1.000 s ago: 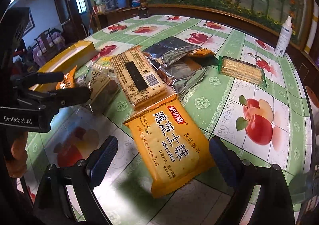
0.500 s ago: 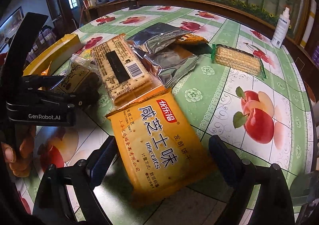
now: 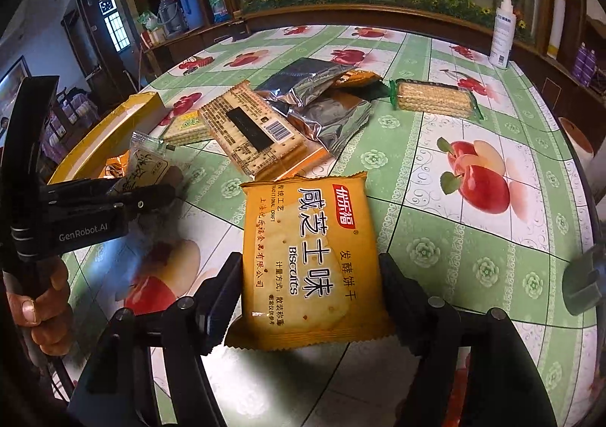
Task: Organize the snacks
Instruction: 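Grasp the yellow biscuit pack with the right tool while the left tool grasps the clear snack bag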
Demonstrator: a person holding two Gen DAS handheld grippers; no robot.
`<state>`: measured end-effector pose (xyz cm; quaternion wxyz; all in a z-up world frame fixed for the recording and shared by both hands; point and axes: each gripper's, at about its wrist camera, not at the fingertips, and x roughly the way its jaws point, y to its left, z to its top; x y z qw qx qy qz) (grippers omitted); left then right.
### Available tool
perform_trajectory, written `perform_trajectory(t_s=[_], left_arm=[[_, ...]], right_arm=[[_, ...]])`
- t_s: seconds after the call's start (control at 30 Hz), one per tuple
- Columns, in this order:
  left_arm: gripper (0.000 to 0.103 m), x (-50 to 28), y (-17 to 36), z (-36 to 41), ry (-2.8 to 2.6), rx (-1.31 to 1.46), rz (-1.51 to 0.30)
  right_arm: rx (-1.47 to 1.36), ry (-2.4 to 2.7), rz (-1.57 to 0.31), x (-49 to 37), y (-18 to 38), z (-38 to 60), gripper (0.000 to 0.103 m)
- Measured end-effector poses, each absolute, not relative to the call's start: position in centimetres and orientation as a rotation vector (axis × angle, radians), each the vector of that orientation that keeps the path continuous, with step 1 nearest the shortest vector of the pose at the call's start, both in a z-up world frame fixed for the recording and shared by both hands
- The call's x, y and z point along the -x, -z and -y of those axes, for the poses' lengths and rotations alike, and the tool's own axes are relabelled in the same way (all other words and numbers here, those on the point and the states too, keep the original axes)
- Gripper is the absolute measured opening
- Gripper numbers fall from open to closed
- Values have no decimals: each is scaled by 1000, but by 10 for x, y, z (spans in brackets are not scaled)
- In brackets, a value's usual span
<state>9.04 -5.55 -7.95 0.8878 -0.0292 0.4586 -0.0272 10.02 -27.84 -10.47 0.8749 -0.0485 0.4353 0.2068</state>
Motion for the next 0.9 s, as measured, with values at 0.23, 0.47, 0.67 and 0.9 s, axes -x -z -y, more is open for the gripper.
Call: perform_trajectory(t_s=[0.23,0.47,0.67,0.9], left_arm=[[17,-52,45,44,48,30,-837],[15,-38,37,14,55,79,-822],[76,-49,57,25,100,105,-908],[79,-69,72,63,48,-12,-934]], right_arm=[[170,-390,-811,-65,73,257,71],[161,-407,-786,-54,59,244,71],[128,-427,-805,-50,63,243,71],[105,-408,-826,-47,69,251,71]])
